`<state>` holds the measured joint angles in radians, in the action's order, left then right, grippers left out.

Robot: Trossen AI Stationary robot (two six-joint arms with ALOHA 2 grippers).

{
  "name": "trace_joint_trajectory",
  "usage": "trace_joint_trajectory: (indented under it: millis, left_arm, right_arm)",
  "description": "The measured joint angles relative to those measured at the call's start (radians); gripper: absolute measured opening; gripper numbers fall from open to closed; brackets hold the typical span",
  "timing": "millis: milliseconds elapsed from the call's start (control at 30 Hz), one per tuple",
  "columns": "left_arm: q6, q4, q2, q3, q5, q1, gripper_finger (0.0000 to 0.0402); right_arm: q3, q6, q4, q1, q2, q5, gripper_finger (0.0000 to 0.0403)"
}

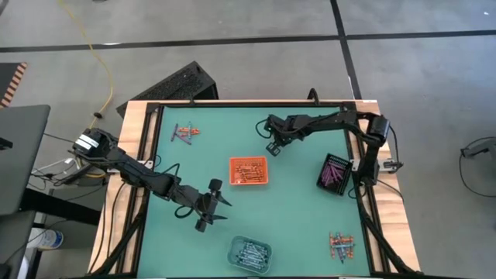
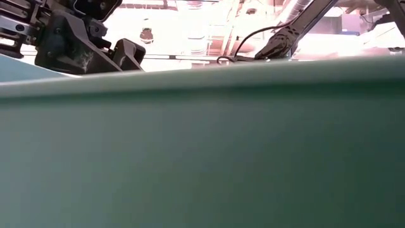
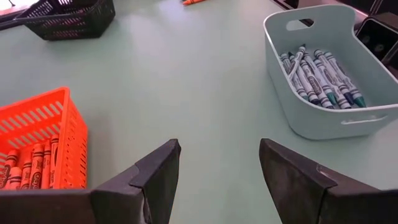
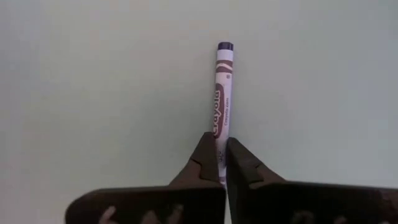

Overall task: Sort crayons
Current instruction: Put the blue crayon into the blue bin

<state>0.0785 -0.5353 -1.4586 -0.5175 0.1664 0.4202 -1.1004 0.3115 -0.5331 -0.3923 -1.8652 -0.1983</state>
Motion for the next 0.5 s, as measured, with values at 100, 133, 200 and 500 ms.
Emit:
trace_joint_trajectory:
  millis: [100,133,200,500]
  left_arm:
    - [-0.009,0.0,0.0,0.0,0.002,0.0,0.021]
    - [-0.012,0.0,0.0,0.0,0.002,0.0,0.021]
    - [-0.013,0.0,0.0,0.0,0.002,0.0,0.021]
    - [-0.013,0.001,0.0,0.0,0.004,0.0,0.021]
  right_arm:
    - [0.002,-0.011,-0.009,0.007,0.01,0.002,0.0004]
    - [0.003,-0.015,-0.016,0.012,0.017,0.004,0.0003]
    - [0.006,-0.022,-0.037,0.024,0.039,0.023,0.0003]
    - [0.006,-0.021,-0.073,0.131,0.209,0.021,0.0001]
